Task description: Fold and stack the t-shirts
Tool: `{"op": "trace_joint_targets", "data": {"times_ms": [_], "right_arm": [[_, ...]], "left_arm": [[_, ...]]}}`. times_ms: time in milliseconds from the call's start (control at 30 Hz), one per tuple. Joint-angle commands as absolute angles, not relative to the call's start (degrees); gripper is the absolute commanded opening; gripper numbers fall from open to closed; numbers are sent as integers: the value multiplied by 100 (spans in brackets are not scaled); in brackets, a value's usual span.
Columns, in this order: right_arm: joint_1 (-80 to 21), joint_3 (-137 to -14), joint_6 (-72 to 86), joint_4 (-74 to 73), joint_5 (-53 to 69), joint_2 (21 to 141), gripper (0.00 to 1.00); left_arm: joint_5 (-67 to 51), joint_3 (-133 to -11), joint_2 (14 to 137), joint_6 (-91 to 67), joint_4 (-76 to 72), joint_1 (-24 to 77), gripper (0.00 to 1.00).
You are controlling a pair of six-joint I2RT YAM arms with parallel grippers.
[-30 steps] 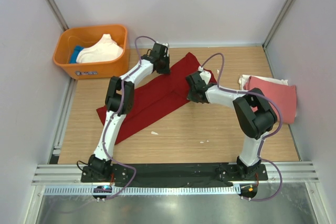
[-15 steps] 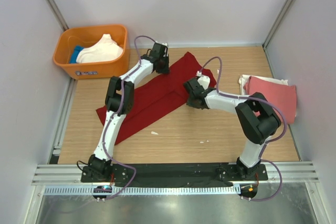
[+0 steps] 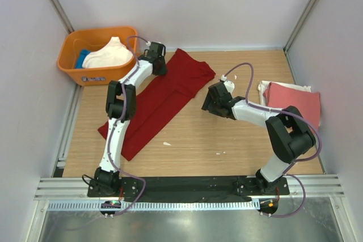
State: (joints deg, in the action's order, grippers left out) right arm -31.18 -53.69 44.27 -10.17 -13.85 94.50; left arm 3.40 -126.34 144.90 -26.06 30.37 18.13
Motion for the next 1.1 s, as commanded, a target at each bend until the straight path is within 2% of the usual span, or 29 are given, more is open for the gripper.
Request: {"op": "trace_joint_targets", "data": {"times_ms": [0,33,67,133,267,400,567,633,767,1067], "right_arm": [[-3041,-5203,4245,-265,-766,9395,67],[-3050,-5160,4254,-90,-573,9448,68],[-3050,-5072,4289,382,-154,9483,69],[-3059,-5036,4420,728,280,9701,69],[-3242,-5010,4938,1413,738,10019,68],[-3962,-4870,5499,1503,284,9958,68],[-5333,-4815,6432,1030,-719,9729,68],[-5754,-4982,7011,522,-1000,9861,67],[-6527,-5351,7742,492,-1570,10186,68],[-7084,-6916,8129,105,-1784,11503,66]], "left_arm": [[617,-12445,14133,-2620,3235,1547,16],[589,-12411,14046,-2576,3234,1573,46],[598,-12245,13810,-2532,3200,1643,58],[607,-11911,13440,-2418,2989,1722,75],[466,-11103,12526,-2364,2690,1846,79],[290,-11065,12015,-2154,2900,1863,81],[159,-11854,12567,-2100,3365,1855,81],[62,-12023,12909,-2136,3384,1863,80],[-148,-12261,13192,-2127,3428,1854,79],[-642,-11541,12631,-1626,3366,1846,79]]}}
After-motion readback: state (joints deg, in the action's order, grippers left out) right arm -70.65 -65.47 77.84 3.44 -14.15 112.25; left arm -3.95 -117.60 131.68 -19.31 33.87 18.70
